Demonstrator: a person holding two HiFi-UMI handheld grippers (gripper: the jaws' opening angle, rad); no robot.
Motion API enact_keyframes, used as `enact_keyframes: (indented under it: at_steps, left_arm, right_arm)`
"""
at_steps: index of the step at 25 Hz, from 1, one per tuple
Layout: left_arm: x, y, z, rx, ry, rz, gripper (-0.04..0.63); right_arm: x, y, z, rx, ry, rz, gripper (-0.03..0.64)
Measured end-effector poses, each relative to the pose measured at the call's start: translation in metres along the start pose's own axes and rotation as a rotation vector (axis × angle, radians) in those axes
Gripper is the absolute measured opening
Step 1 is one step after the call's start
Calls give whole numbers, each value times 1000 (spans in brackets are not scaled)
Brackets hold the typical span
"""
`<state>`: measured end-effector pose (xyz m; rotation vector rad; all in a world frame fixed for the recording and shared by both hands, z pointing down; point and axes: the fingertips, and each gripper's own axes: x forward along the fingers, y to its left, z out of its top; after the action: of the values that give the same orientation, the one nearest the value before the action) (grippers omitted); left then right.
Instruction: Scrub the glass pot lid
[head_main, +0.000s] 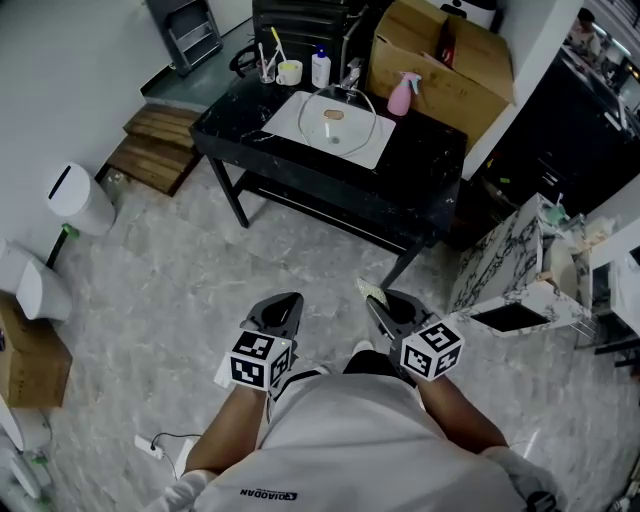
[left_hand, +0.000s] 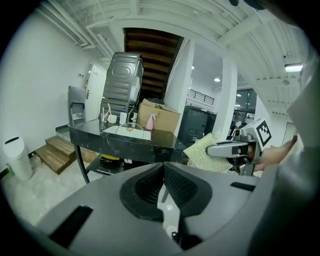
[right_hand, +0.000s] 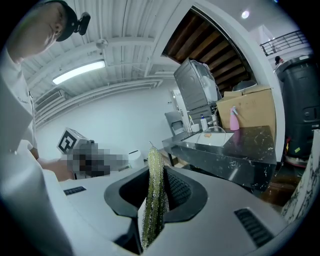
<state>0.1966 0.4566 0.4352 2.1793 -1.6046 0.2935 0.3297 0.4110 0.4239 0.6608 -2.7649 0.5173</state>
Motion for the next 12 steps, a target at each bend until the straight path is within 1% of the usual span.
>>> enact_keyframes:
  at_steps: [6, 12]
  left_arm:
    - [3, 30, -3, -24, 3, 29, 15]
    - [12, 63, -1, -24, 26, 71, 15]
  right_arm:
    - [36, 1, 9, -18, 0, 38, 86]
    - [80, -17, 20, 4, -16, 64, 86]
